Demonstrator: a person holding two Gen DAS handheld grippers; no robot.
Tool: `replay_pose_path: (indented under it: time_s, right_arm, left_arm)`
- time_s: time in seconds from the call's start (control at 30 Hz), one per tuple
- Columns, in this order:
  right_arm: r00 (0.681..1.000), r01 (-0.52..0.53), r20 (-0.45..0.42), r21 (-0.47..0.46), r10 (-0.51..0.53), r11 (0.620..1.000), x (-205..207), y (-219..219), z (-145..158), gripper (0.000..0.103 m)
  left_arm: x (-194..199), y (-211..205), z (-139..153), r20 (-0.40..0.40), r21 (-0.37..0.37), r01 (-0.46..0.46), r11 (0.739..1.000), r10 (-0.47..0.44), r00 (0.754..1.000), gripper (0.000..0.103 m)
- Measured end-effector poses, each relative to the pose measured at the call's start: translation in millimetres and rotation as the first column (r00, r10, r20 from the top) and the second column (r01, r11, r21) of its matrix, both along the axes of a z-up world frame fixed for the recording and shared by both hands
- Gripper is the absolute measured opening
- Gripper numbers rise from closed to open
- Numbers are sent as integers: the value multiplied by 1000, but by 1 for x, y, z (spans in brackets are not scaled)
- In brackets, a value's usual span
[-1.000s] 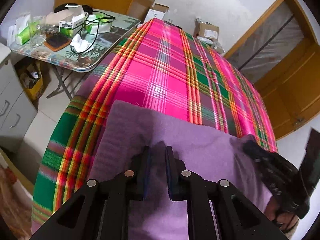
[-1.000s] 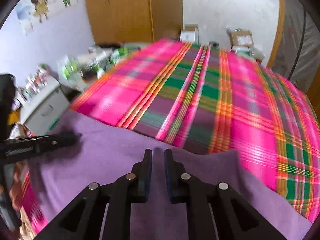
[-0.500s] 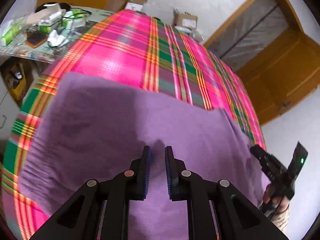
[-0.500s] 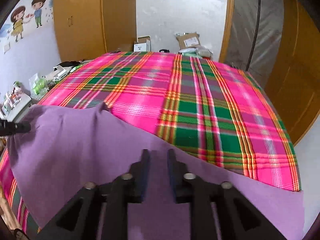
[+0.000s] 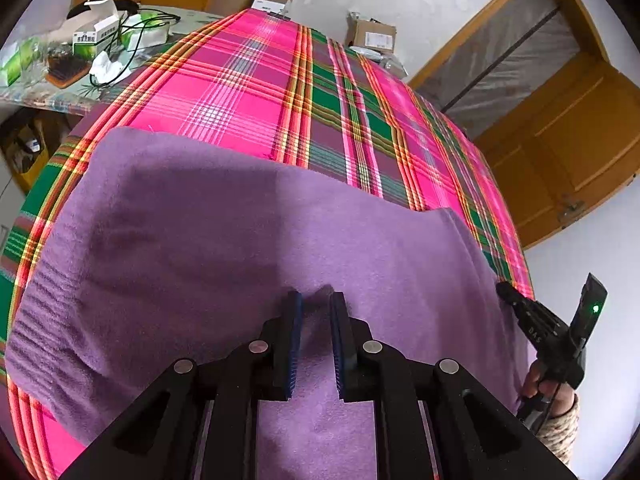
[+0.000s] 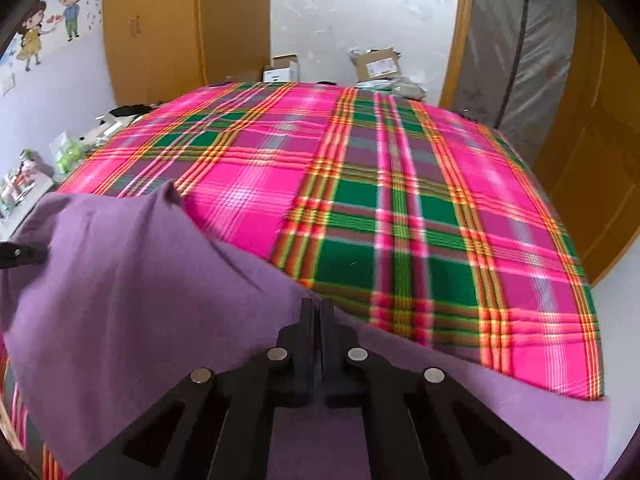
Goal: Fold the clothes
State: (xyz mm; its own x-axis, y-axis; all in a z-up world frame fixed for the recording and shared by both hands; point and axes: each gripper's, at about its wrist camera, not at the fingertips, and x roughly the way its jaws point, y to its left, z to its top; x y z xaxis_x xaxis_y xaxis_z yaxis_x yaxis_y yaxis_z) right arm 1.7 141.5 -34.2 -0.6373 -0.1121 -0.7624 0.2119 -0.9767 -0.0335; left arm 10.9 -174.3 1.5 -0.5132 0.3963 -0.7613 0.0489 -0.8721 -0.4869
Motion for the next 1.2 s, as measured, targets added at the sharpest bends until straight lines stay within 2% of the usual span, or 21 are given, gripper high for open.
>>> replay_pose_path:
  time_s: [0.1, 0.2, 0.27, 0.37, 0.5, 0.6, 0.9, 1.2]
  right_arm:
    - [999, 36, 9, -42, -36, 998, -5, 10, -1, 2]
    - [999, 40, 9, -19, -40, 999, -4, 7, -1, 3]
    - [999, 50, 13, -7, -50, 999, -3, 8, 1, 6]
    - [996, 84, 11, 4, -84, 996, 3, 8, 6, 17]
    - [998, 61, -12, 27, -61, 998, 27, 5, 13, 18]
    - [999, 45, 4, 23, -45, 999, 42, 5, 8, 22]
    - [993, 113, -20, 4, -113, 994, 100, 22, -3, 29]
    - [988, 151, -43, 10, -151, 988, 138, 24, -2, 29]
  left_arm:
    - [1, -1, -1, -7, 5, 3, 1000, -3, 1000, 14]
    - [3, -5, -2, -5, 16, -3, 1000, 3, 1000, 14]
    - [6, -6, -1, -4, 11, -6, 1000, 6, 1000, 14]
    - [13, -12, -1, -1, 11, -11, 1000, 11, 1000, 14]
    - [27, -23, -4, 3, 24, -27, 999, 27, 1000, 14]
    - [36, -29, -6, 0, 33, -41, 999, 41, 999, 14]
    - [83, -57, -8, -35, 75, -74, 994, 77, 996, 14]
    - [108, -73, -10, -45, 74, -107, 992, 111, 993, 15]
